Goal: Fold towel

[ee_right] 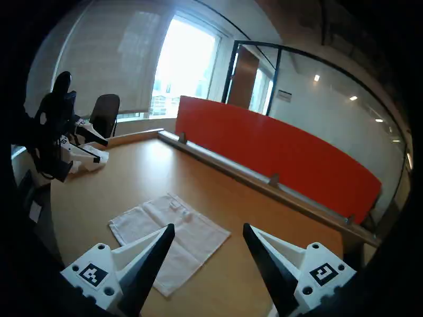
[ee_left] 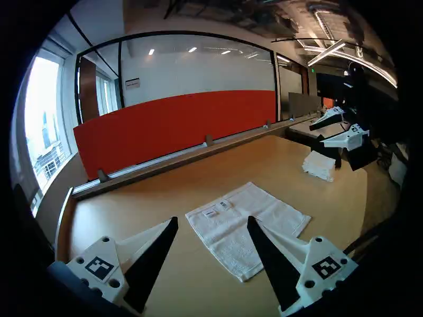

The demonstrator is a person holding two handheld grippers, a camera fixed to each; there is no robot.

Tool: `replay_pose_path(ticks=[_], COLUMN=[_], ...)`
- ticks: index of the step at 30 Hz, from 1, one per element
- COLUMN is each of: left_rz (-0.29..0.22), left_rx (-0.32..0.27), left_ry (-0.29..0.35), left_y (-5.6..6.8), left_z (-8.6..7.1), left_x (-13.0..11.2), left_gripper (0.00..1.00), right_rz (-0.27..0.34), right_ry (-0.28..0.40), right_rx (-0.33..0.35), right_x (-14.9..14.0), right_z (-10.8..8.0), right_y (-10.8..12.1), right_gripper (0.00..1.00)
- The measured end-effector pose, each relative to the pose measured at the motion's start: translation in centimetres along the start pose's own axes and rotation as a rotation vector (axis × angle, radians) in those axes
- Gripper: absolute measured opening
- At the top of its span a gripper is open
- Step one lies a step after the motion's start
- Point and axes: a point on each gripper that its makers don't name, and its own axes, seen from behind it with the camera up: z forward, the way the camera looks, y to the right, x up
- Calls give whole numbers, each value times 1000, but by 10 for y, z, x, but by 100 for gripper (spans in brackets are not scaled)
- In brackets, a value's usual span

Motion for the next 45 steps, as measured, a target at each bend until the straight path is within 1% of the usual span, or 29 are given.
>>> replay_pose_path(ticks=[4, 12, 18, 22, 31, 42, 45], left_rz=[7, 26, 22, 31, 40, 55, 62], left_rx=[-28, -61, -79, -96, -120, -159, -169], left_ry=[-16, -47, -80, -103, -154, -213, -229], left_y=[8, 19, 27, 34, 45, 57, 60], left_z=[5, 15, 23, 28, 41, 60, 65], left_x=[-9, -27, -49, -65, -100, -135, -143], left_gripper=[97, 97, 97, 97, 97, 97, 97], right_rz=[-5, -8, 3, 0, -7, -1, 1], right_ry=[-15, -45, -69, -89, -132, -191, -216], right_rx=[21, 56, 82, 100, 138, 168, 180], right_x=[-8, -26, -46, -60, -92, -130, -143], right_z=[4, 12, 20, 26, 38, 51, 52], right_y=[-4, -13, -25, -34, -52, -66, -70], right_gripper=[100, 100, 100, 100, 100, 100, 100])
